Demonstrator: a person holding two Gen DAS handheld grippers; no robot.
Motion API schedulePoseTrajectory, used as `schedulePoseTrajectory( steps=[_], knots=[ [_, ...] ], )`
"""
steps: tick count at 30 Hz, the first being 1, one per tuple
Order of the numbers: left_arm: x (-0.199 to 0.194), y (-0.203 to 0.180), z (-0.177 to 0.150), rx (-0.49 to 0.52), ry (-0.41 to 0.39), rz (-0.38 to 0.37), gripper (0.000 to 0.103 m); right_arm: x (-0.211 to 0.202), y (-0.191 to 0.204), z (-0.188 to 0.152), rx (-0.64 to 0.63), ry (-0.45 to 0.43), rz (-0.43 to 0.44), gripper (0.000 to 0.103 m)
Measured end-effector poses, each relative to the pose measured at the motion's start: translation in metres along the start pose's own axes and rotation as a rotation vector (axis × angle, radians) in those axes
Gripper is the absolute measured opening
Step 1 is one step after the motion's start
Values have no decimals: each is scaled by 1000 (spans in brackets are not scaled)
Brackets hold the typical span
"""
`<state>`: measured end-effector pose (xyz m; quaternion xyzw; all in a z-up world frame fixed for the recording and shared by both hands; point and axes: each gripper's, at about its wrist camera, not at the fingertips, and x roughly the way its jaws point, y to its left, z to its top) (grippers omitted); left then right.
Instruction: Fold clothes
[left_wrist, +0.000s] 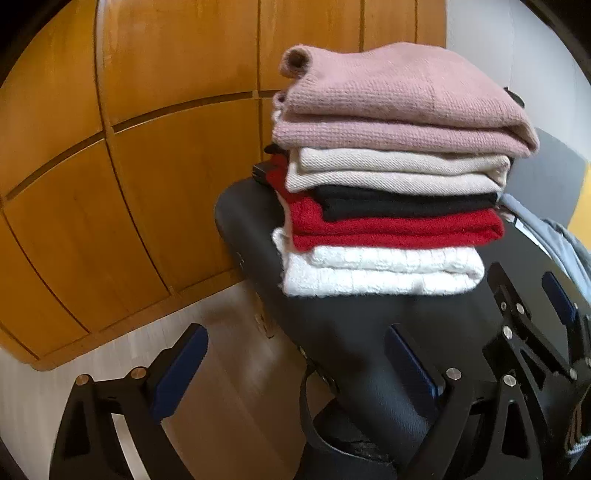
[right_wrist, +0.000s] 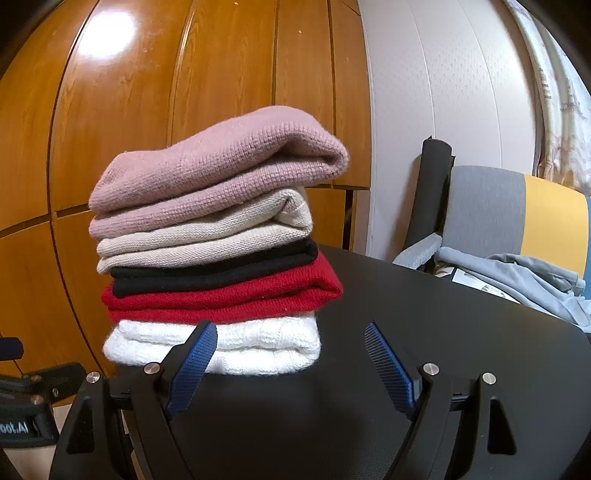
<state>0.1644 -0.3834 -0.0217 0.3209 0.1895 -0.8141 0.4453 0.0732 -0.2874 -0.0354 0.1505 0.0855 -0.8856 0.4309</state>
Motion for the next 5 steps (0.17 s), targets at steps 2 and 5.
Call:
schedulePoseTrajectory(
  steps=[2, 5],
  knots=[
    [-1, -3, -1, 16, 4, -5, 95, 0, 0, 0, 3, 0, -1, 85],
    [-3, -6, -2, 42, 6, -13, 94, 0, 0, 0, 1, -1, 0, 85]
  ],
)
